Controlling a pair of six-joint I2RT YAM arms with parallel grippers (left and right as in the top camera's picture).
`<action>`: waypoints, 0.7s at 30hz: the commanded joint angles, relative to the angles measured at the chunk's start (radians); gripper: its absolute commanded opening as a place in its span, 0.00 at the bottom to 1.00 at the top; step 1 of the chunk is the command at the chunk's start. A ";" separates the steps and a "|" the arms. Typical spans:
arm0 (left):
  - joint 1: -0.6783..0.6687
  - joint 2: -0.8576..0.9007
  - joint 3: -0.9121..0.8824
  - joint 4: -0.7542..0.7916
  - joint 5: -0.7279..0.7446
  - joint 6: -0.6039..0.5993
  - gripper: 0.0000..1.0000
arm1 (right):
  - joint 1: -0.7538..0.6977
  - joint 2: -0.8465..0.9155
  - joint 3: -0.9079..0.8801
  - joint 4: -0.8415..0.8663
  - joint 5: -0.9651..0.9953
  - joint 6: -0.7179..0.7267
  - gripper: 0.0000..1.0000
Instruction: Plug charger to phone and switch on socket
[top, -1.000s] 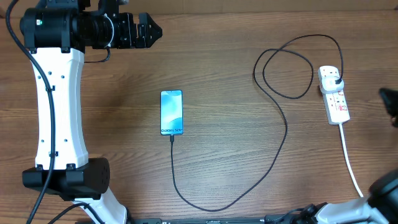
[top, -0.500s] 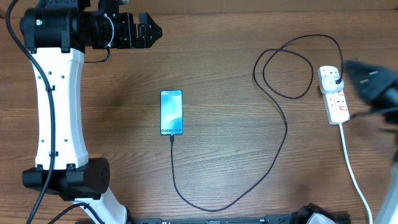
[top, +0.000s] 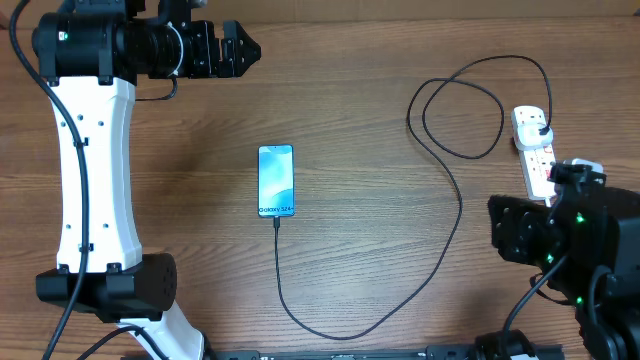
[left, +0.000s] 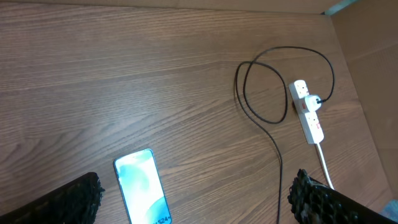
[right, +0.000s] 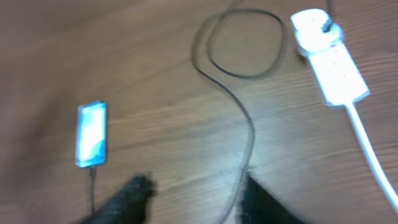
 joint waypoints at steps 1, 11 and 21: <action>0.002 0.003 0.013 0.001 0.009 -0.003 1.00 | 0.010 0.004 0.006 -0.024 0.129 -0.005 1.00; 0.002 0.003 0.013 0.001 0.009 -0.003 1.00 | 0.010 0.004 0.006 -0.067 0.128 -0.005 1.00; 0.002 0.003 0.013 0.001 0.009 -0.003 1.00 | 0.010 0.004 0.006 -0.067 0.128 -0.005 1.00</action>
